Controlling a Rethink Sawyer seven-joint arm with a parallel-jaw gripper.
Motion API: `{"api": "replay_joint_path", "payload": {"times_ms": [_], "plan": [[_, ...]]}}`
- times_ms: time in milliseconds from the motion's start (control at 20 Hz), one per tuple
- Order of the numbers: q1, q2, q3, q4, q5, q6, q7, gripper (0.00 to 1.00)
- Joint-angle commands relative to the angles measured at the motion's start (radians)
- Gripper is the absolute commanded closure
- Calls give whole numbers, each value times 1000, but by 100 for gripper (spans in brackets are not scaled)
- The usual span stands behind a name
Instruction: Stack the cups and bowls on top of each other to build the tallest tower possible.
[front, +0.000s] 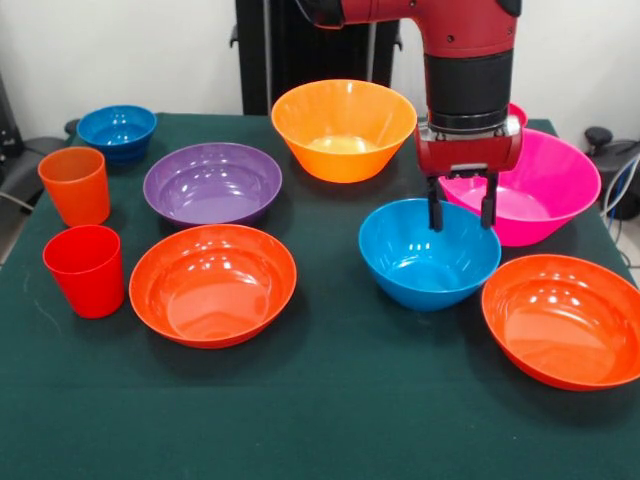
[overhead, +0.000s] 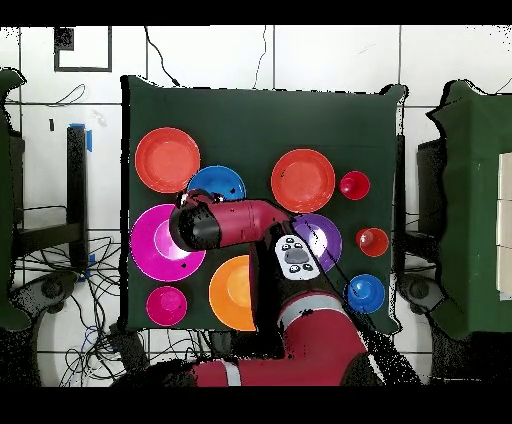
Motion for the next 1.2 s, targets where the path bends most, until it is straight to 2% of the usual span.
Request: {"api": "replay_joint_path", "payload": {"times_ms": [50, 350, 700, 1000, 1200], "plan": [[3, 105, 65, -18, 41, 10, 112, 0], [18, 120, 76, -34, 68, 0, 129, 0], [48, 152, 77, -94, 124, -2, 145, 0], [96, 134, 43, -91, 186, -8, 191, 0], [104, 116, 21, -98, 196, 30, 164, 0]]}}
